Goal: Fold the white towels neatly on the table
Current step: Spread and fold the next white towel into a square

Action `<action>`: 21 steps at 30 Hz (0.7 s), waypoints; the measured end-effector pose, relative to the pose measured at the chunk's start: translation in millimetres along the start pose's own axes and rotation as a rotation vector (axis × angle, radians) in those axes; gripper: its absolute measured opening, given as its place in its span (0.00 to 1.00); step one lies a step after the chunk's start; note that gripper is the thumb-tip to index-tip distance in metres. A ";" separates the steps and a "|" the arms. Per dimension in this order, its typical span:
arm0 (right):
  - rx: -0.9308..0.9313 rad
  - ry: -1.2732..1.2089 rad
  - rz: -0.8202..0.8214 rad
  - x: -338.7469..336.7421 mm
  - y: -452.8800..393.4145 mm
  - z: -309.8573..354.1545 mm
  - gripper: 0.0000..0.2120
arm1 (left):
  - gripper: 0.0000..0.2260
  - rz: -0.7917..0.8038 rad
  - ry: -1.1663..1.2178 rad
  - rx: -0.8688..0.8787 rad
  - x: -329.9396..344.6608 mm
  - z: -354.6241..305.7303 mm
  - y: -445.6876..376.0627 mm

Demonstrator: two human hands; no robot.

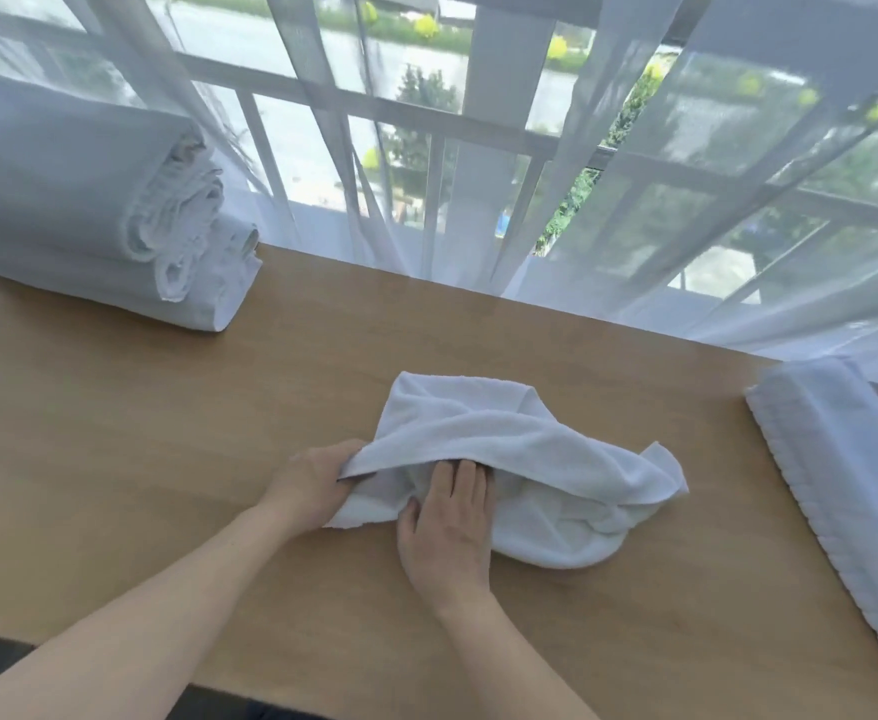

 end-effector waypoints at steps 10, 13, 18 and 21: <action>0.066 0.216 -0.006 20.8 -10.7 41.8 0.27 | 0.12 0.087 0.135 0.193 -52.6 53.9 -32.6; 0.191 0.240 -0.033 13.8 -13.1 30.4 0.20 | 0.12 0.074 0.053 0.278 -78.6 53.8 -46.2; 0.410 0.306 0.015 -5.5 -2.0 -17.9 0.11 | 0.20 0.071 -0.189 0.272 -121.2 49.3 -66.6; 0.551 0.326 0.042 -18.8 4.1 -49.3 0.09 | 0.22 0.047 -0.352 0.261 -136.4 44.8 -83.2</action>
Point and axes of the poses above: each hand's wrist, its own y-axis away from the middle knuckle, its own x-axis out of the palm, z = x × y, the point moved 6 cm from there along -y, towards the middle knuckle, and after that the axes turned 3 degrees about z, right-handed, at the moved point
